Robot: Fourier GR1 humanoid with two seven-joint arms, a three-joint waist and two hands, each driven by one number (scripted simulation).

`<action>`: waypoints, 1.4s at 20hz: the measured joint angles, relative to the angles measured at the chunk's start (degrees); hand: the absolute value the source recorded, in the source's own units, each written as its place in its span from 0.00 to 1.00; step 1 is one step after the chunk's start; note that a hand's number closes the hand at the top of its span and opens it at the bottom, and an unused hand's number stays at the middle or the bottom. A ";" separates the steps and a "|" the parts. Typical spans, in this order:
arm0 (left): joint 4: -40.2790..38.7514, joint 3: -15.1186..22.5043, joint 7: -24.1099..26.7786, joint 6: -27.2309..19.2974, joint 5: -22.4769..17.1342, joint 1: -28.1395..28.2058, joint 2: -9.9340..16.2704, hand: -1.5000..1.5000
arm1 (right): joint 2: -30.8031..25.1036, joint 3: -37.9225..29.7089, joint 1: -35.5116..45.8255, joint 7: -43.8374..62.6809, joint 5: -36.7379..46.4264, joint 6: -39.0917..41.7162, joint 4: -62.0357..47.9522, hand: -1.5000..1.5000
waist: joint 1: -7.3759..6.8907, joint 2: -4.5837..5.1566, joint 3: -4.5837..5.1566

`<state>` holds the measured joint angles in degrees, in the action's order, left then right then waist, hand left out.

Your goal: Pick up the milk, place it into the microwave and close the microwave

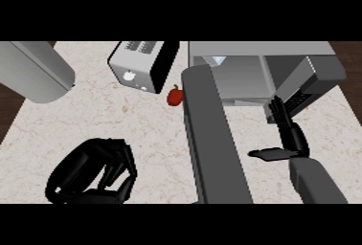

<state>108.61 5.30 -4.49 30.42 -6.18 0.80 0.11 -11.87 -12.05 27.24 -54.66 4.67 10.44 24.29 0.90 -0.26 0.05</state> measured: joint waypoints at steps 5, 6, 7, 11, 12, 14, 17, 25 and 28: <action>-6.57 7.66 3.61 -4.61 6.32 -4.93 -0.07 1.00 | -2.08 1.21 -7.32 0.18 -0.84 1.88 6.31 0.00 | 0.41 0.03 0.01; -8.85 9.27 4.42 -5.93 7.19 -6.12 -0.07 1.00 | -2.42 1.56 -8.75 0.35 -1.00 2.14 7.98 0.00 | 0.65 0.03 0.02; -10.84 10.61 5.26 -6.64 8.11 -6.79 -0.08 1.00 | -3.07 1.69 -10.41 0.30 -1.31 2.52 9.30 0.00 | 0.68 0.05 0.02; -21.08 16.46 9.44 -10.85 11.80 -11.08 -0.08 1.00 | -4.49 2.18 -14.80 1.05 -2.84 3.59 15.07 0.00 | 1.11 0.14 0.05; -22.87 17.59 10.36 -12.06 12.30 -11.96 -0.03 1.00 | -5.17 2.44 -16.31 1.17 -3.14 3.95 17.04 0.00 | 1.15 0.11 0.05; -27.59 19.86 13.10 -14.80 13.83 -13.17 0.02 1.00 | -6.13 3.19 -18.76 1.33 -3.33 4.28 20.63 0.00 | 1.27 0.12 0.06; -34.78 23.74 16.79 -20.28 14.50 -16.08 0.07 1.00 | -7.46 4.28 -21.55 2.43 -4.32 5.44 26.39 0.00 | 1.65 0.17 0.09; -48.66 32.88 28.34 -36.37 8.27 -21.85 0.17 1.00 | -10.26 5.80 -26.05 7.34 -11.54 11.28 39.55 0.00 | 3.57 0.51 0.18; -52.35 36.05 30.18 -40.14 3.96 -24.74 0.17 1.00 | -11.26 6.33 -27.21 10.20 -14.37 12.93 44.64 0.00 | 4.33 0.63 0.22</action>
<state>56.26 41.35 25.69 -9.72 -2.22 -23.95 0.27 -23.14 -5.72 0.03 -44.46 -9.70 23.36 68.93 5.23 0.37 0.27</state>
